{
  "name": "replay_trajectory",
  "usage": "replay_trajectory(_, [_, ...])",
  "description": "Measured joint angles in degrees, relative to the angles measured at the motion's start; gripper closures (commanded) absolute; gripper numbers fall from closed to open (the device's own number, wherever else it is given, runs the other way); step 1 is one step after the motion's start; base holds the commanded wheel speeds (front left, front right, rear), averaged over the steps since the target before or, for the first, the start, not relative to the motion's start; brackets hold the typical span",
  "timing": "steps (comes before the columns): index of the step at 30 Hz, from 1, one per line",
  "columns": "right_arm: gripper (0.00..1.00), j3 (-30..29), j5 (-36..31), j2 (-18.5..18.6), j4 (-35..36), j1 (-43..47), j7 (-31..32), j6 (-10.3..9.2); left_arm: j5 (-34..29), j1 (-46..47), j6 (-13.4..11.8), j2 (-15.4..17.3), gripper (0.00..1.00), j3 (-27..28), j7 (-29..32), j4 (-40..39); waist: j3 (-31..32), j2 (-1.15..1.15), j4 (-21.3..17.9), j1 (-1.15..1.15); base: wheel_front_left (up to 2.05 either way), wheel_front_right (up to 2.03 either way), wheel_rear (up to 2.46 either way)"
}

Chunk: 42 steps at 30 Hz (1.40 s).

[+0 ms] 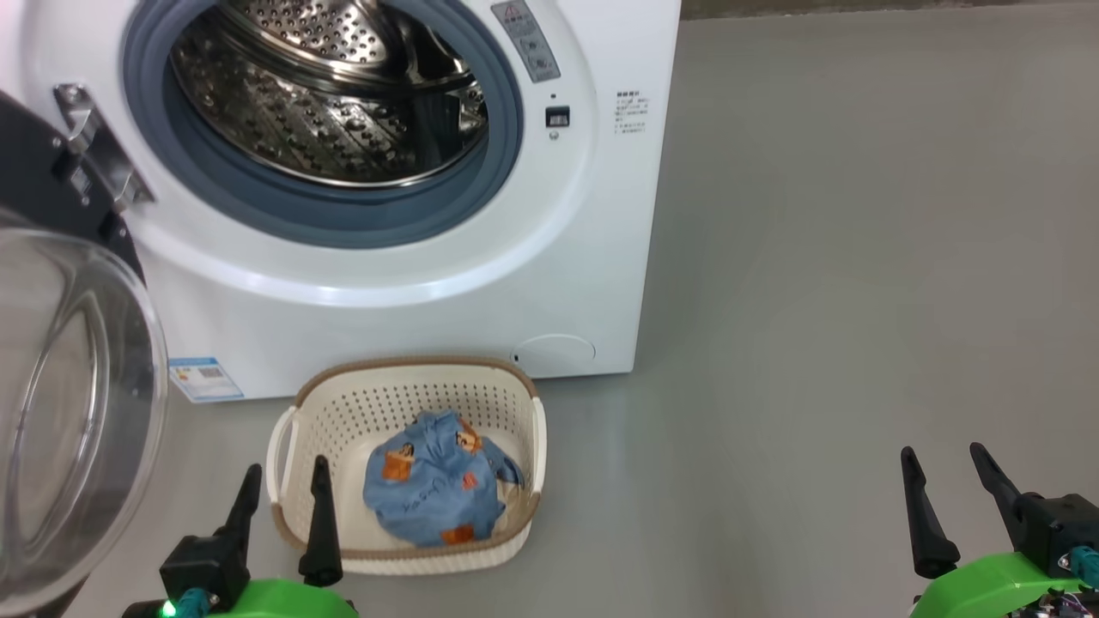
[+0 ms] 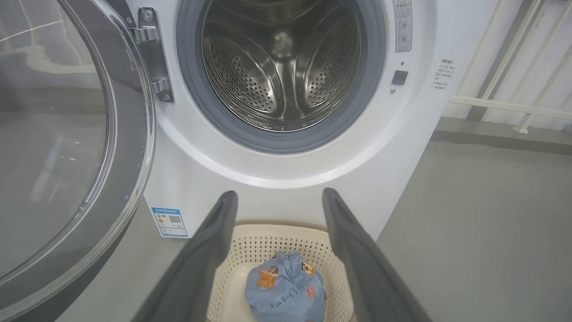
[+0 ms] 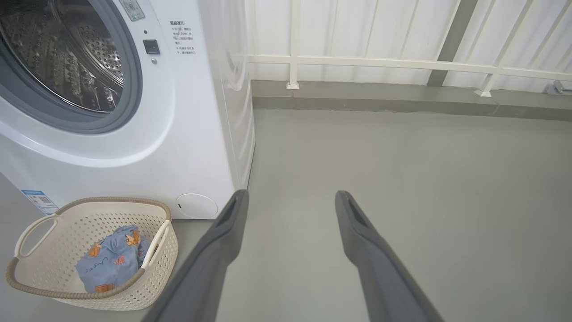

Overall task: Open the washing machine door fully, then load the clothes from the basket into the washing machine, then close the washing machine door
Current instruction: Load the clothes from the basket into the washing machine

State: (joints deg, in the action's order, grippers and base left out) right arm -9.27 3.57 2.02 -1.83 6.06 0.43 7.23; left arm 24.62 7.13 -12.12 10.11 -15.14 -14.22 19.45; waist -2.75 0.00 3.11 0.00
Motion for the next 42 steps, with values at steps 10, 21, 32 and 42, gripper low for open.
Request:
replay_trajectory(10, [0.0, 0.0, 0.1, 0.0, 0.1, 0.0, 0.0, 0.0, -0.4, 0.3, 0.6, 0.0, 0.0, -0.5, 0.0, 0.6, -0.3, 0.0, 0.3, 0.01, 1.6, -1.6, 0.0])
replay_trajectory(21, [0.0, 0.1, 0.3, 0.0, 0.1, 0.0, 0.0, 0.0, -0.3, 0.8, 1.1, -0.1, 0.0, -0.3, 0.0, 0.8, -0.7, 0.0, 0.6, 0.01, 0.34, -0.34, 0.0])
replay_trajectory(32, [0.0, 0.1, 0.3, 0.0, 0.1, 0.0, 0.0, 0.0, -0.3, 0.8, 1.6, -0.3, 0.0, -0.3, 0.0, 1.4, -1.0, 0.0, 0.7, 0.01, 0.0, 0.0, 0.0])
replay_trajectory(42, [0.0, 0.4, 0.4, 0.0, 0.3, -0.5, 0.0, 0.0, -0.6, 1.7, 1.8, -0.6, 0.0, -1.6, 0.1, 4.3, -2.4, 0.0, 0.6, 0.0, 0.0, 0.0, 0.0])
